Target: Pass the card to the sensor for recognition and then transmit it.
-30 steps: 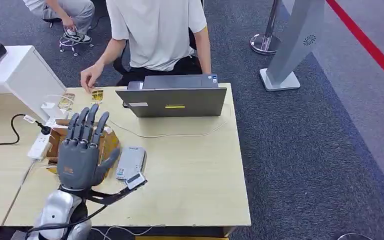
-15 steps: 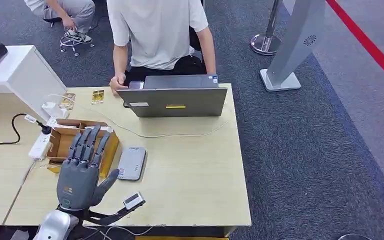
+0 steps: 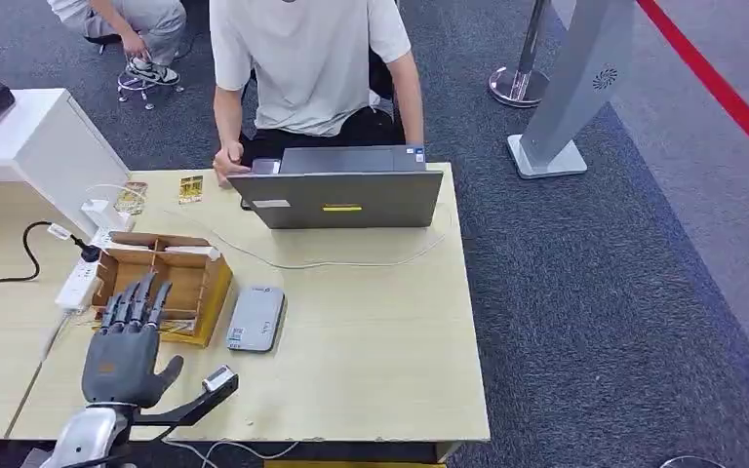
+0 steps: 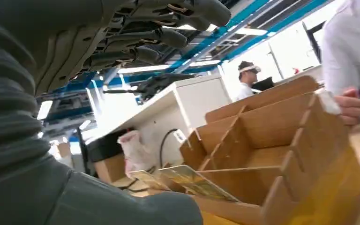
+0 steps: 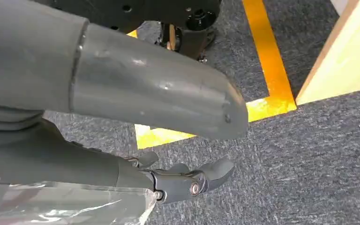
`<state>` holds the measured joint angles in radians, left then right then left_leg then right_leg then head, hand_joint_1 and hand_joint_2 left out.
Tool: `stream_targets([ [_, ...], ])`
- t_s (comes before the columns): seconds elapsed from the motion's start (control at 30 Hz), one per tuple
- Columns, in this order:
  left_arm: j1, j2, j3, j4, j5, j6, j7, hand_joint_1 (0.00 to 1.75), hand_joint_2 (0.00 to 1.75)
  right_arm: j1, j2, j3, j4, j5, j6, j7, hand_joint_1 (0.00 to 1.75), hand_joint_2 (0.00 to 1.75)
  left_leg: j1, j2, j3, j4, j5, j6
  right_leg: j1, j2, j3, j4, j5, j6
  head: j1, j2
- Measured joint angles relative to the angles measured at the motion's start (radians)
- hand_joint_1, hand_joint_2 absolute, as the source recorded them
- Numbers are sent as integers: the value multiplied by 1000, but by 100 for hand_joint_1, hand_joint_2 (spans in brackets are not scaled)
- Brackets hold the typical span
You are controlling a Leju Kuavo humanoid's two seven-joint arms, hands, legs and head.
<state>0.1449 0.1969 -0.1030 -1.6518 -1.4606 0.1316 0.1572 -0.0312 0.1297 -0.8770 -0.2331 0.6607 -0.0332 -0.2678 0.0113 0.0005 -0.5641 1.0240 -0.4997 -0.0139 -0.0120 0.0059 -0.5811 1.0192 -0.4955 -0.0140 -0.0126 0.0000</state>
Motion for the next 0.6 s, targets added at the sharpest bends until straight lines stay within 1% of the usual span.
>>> stream_targets([
  [0.2, -15, -9, 14, 23, -20, 20, 8, 0, 175, -2, 0, -8, 0, 23, -1, 2, 0, 0, 0, 0, 0, 0, 0, 0, 0, 0, 0, 0, 0, 0, 0, 0],
  [0.33, -18, -16, 41, 38, -30, 74, 6, 0, 175, -2, 0, -10, 0, 37, -2, 2, 0, 0, 0, 0, 0, 0, 0, 0, 0, 0, 0, 0, 0, 0, 0, 0],
  [0.43, -19, -19, 53, 46, -37, 85, 5, 0, 175, -2, 0, -11, 0, 40, -2, 2, 0, 0, 0, 0, 0, 0, 0, 0, 0, 0, 0, 0, 0, 0, 0, 0],
  [0.6, -27, -28, 82, 69, -48, 155, -16, 0, 175, -2, 0, -15, 0, 53, -1, 2, 0, 0, 0, 0, 0, 0, 0, 0, 0, 0, 0, 0, 0, 0, 0, 0],
])
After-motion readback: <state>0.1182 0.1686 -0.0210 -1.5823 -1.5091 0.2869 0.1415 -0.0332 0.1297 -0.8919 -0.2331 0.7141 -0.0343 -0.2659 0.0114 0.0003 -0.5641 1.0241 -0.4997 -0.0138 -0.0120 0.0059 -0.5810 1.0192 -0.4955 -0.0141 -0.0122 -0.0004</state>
